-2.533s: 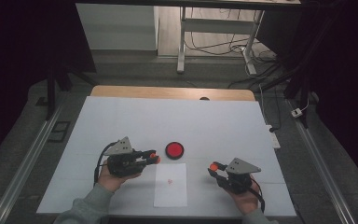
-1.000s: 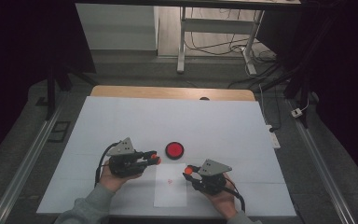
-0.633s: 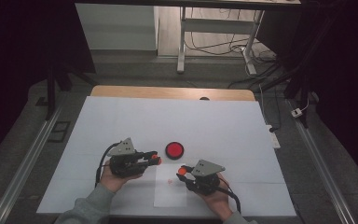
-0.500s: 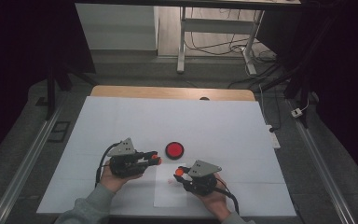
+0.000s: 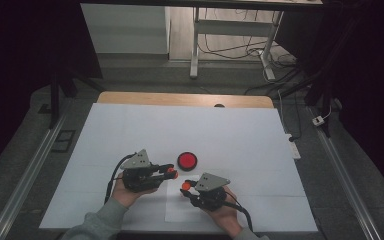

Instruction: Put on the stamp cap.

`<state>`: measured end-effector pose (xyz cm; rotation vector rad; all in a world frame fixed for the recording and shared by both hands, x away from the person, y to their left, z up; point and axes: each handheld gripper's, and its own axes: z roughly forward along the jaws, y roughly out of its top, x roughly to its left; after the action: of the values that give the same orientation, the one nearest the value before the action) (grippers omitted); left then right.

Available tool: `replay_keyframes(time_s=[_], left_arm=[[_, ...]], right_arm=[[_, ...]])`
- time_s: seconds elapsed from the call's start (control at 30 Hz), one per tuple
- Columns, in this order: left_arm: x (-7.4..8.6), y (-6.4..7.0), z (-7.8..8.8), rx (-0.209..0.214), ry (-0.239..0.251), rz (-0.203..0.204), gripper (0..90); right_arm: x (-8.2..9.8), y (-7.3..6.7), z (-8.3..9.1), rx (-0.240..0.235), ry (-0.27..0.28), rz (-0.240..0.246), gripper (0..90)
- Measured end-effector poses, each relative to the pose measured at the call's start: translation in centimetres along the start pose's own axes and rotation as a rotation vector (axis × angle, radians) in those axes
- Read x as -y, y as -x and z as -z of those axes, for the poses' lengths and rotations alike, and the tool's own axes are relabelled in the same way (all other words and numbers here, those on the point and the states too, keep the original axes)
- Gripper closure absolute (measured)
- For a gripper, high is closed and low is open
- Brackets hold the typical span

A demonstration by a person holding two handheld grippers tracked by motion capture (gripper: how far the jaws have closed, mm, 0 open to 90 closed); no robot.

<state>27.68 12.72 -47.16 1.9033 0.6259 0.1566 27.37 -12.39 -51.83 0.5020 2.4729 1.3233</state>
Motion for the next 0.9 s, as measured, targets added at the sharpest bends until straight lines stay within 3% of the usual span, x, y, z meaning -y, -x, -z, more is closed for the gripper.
replay_keyframes(time_s=[0.5,0.9], left_arm=[[-0.4,0.6,-0.9,0.033,0.009,-0.007,71.7],[-0.2,1.3,-2.1,0.059,-0.02,-0.023,71.7]], right_arm=[[-0.1,0.0,0.1,0.0,0.008,-0.004,64.2],[-0.1,0.1,0.2,0.0,0.013,-0.01,64.2]])
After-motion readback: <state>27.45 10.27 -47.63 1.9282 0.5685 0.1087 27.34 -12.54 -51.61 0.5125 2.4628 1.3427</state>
